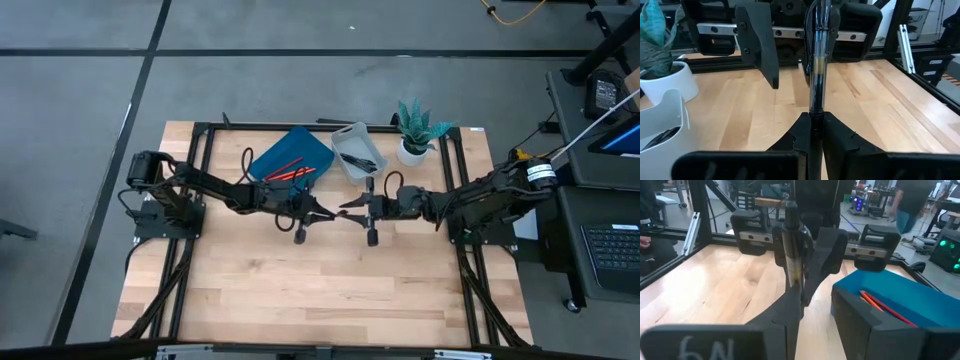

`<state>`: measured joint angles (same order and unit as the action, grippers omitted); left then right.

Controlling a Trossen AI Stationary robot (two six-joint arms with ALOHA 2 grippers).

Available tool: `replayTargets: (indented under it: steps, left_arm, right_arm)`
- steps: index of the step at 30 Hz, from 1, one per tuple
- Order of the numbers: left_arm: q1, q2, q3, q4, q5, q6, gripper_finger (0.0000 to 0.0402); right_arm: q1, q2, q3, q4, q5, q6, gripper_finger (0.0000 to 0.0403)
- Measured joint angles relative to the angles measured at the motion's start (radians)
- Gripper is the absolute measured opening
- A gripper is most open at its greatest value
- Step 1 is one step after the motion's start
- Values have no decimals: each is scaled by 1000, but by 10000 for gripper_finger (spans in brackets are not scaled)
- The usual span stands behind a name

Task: Sort pens & pencils
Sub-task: Put the black pen into the gray bin

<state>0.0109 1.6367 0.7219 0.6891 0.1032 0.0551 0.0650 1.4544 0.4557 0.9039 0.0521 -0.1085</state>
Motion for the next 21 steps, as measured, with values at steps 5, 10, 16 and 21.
replayTargets:
  steps: [5, 10, 16, 21]
  left_arm:
    - [0, -1, 0, 10, 0, 0, 21]
    - [3, -2, 1, 5, -6, 0, 21]
    - [1, -2, 1, 11, 4, 1, 21]
    - [-4, 0, -1, -6, 17, 1, 21]
  right_arm:
    - [-10, 0, 0, 33, -48, 6, 115]
    - [-10, 1, 14, 72, -90, 24, 115]
    - [-10, 108, 123, 46, -172, 21, 115]
    - [-13, 166, 214, -77, -183, -28, 115]
